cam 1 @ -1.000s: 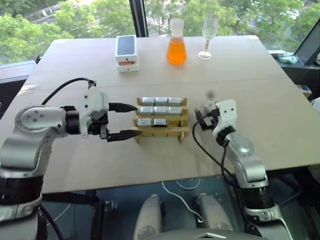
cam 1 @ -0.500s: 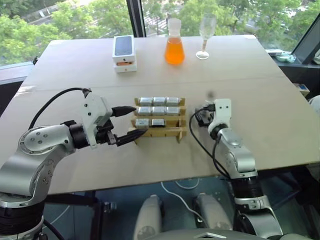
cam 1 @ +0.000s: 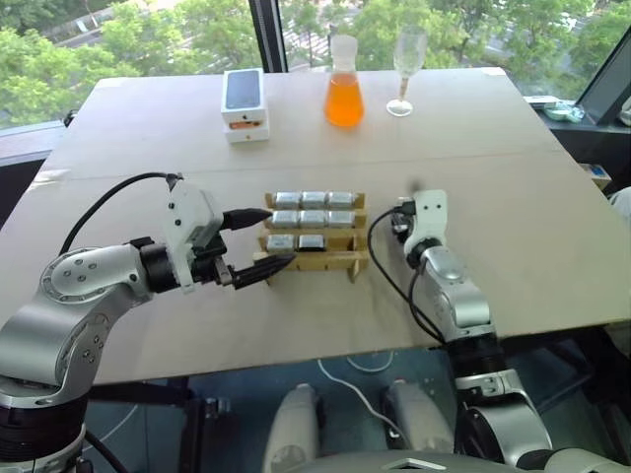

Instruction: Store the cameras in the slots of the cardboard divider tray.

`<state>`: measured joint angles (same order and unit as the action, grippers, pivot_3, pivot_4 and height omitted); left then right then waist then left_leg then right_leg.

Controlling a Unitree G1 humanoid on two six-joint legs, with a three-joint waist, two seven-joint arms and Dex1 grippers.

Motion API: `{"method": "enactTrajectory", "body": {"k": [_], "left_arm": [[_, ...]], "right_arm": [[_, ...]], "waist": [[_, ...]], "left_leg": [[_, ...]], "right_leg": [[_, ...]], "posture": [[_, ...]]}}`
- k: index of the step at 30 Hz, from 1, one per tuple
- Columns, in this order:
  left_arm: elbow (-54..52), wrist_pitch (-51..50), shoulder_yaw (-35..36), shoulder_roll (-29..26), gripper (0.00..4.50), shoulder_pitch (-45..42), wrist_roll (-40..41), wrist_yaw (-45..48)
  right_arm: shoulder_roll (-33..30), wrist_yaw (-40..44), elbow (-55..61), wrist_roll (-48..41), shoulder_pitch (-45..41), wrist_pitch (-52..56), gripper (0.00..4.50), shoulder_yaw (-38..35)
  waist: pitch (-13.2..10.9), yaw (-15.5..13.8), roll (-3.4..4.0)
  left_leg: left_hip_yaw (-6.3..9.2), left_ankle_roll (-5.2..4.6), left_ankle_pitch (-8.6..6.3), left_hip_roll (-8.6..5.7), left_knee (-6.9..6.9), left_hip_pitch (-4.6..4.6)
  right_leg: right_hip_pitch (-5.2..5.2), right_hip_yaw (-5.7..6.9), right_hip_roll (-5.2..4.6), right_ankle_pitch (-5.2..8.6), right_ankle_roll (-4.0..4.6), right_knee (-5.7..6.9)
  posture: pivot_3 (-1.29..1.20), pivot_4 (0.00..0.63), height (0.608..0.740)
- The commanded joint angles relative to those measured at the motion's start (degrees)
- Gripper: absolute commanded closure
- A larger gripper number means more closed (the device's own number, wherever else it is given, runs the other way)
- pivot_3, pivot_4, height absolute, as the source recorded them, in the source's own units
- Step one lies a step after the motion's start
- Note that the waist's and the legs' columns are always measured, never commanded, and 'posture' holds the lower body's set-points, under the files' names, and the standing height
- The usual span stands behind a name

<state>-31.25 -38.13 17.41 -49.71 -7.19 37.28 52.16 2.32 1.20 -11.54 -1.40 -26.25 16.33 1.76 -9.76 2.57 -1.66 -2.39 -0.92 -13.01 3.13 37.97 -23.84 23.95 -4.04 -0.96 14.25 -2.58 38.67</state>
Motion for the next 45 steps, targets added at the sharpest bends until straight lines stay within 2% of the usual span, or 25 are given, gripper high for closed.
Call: {"method": "enactTrajectory", "body": {"k": [1, 4, 8, 13, 18, 22, 28, 31, 33, 38, 43, 45], "left_arm": [[-1.74, 0.33, 0.77, -0.55, 0.47, 0.62, 1.20, -0.01], [-1.96, -0.09, 1.82, -0.71, 0.47, 2.07, 2.87, 1.03], [1.53, 4.50, 2.38, -3.51, 0.47, 5.91, 0.88, 7.96], [6.41, 7.07, 2.77, -7.02, 0.47, 6.08, 1.41, 15.30], [12.05, 10.65, 3.64, -9.00, 0.47, 6.00, 0.33, 20.39], [13.74, 11.78, 4.51, -9.28, 0.47, 6.65, -0.32, 21.39], [14.00, 12.06, 6.40, -9.37, 0.47, 8.66, -0.21, 21.80], [13.68, 12.00, 6.74, -9.22, 0.47, 9.01, -0.16, 21.79], [12.25, 12.48, 7.11, -8.67, 0.47, 10.12, 0.19, 22.16], [11.84, 13.02, 7.28, -8.69, 0.47, 10.58, 0.83, 22.95], [12.43, 13.62, 6.95, -8.64, 0.47, 10.11, 0.79, 23.16], [12.77, 14.03, 6.51, -8.73, 0.47, 10.11, 0.35, 23.35]], "right_arm": [[-1.73, 1.11, 0.48, 1.53, -1.64, -4.42, 3.63, 0.80], [-3.62, 7.04, 0.64, -0.13, -2.39, -8.31, 3.63, 1.66], [-8.65, 28.32, 1.14, -7.94, -5.12, -17.79, 3.63, 3.57], [-13.78, 51.87, -2.65, -15.76, -8.99, -19.72, 3.63, 6.34], [-15.64, 71.20, -12.27, -16.82, -14.57, -23.67, 3.63, 10.34], [-15.86, 81.23, -20.03, -17.50, -18.40, -25.40, 3.63, 10.78], [-14.55, 82.35, -32.40, -10.58, -23.63, -33.93, 3.63, 12.16], [-13.76, 80.07, -37.08, -7.49, -25.63, -36.64, 3.63, 12.57], [-13.20, 75.48, -41.09, -4.69, -27.45, -36.95, 3.63, 12.72], [-12.57, 73.26, -45.08, -3.42, -29.38, -36.71, 3.63, 11.34], [-12.67, 75.38, -45.31, -3.94, -29.24, -36.62, 3.63, 10.61], [-12.54, 76.55, -44.71, -4.61, -28.98, -35.33, 2.62, 10.21]], "waist": [[0.00, -0.02, 0.00], [-0.01, -0.01, 0.01], [-0.08, 0.44, 0.00], [-0.12, 0.55, 0.05], [-0.16, 0.54, 0.09], [-0.18, 0.54, 0.09], [-0.18, 0.54, 0.10], [-0.19, 0.56, 0.10], [-0.18, 0.73, 0.09], [-0.17, 0.70, 0.09], [-0.18, 0.66, 0.09], [-0.18, 0.60, 0.09]], "left_leg": [[-0.01, 0.00, 0.00, 0.00, -0.03, 0.00], [-0.03, 0.00, 0.00, 0.00, -0.06, -0.01], [-0.16, 0.00, 0.00, 0.01, -0.19, 0.01], [-0.11, -0.01, 0.00, 0.04, -0.38, 0.07], [-0.16, -0.01, 0.00, 0.04, -0.52, 0.05], [-0.20, -0.01, 0.00, 0.04, -0.54, 0.01], [-0.20, 0.00, 0.00, 0.04, -0.62, 0.01], [-0.20, 0.00, 0.01, 0.05, -0.62, 0.03], [-0.23, 0.00, 0.01, 0.05, -0.60, 0.07], [-0.21, 0.01, 0.01, 0.05, -0.60, 0.06], [-0.21, 0.03, 0.03, 0.05, -0.58, 0.10], [-0.21, 0.05, 0.04, 0.05, -0.56, 0.10]], "right_leg": [[0.02, -0.01, 0.00, 0.00, 0.00, -0.01], [0.04, -0.02, 0.00, 0.00, 0.00, -0.04], [0.08, -0.09, 0.00, -0.01, -0.02, -0.14], [0.10, -0.03, 0.05, 0.00, -0.01, -0.17], [0.11, -0.03, 0.03, -0.01, -0.01, -0.33], [0.12, -0.03, 0.00, -0.02, -0.01, -0.41], [0.13, -0.02, 0.00, -0.04, -0.01, -0.47], [0.12, -0.02, -0.01, -0.04, -0.02, -0.46], [0.11, -0.03, -0.02, -0.05, 0.00, -0.46], [0.10, -0.01, -0.05, -0.04, 0.02, -0.44], [0.08, -0.02, -0.05, -0.05, 0.02, -0.38], [0.08, -0.01, -0.05, -0.04, 0.03, -0.36]], "posture": [[0.00, 0.150, 0.740], [0.00, 0.150, 0.740], [0.00, 0.150, 0.740], [0.00, 0.150, 0.740], [0.00, 0.150, 0.740], [0.00, 0.150, 0.740], [0.00, 0.150, 0.740], [0.00, 0.150, 0.740], [0.00, 0.150, 0.740], [0.00, 0.150, 0.740], [0.00, 0.150, 0.740], [0.00, 0.150, 0.740]]}}
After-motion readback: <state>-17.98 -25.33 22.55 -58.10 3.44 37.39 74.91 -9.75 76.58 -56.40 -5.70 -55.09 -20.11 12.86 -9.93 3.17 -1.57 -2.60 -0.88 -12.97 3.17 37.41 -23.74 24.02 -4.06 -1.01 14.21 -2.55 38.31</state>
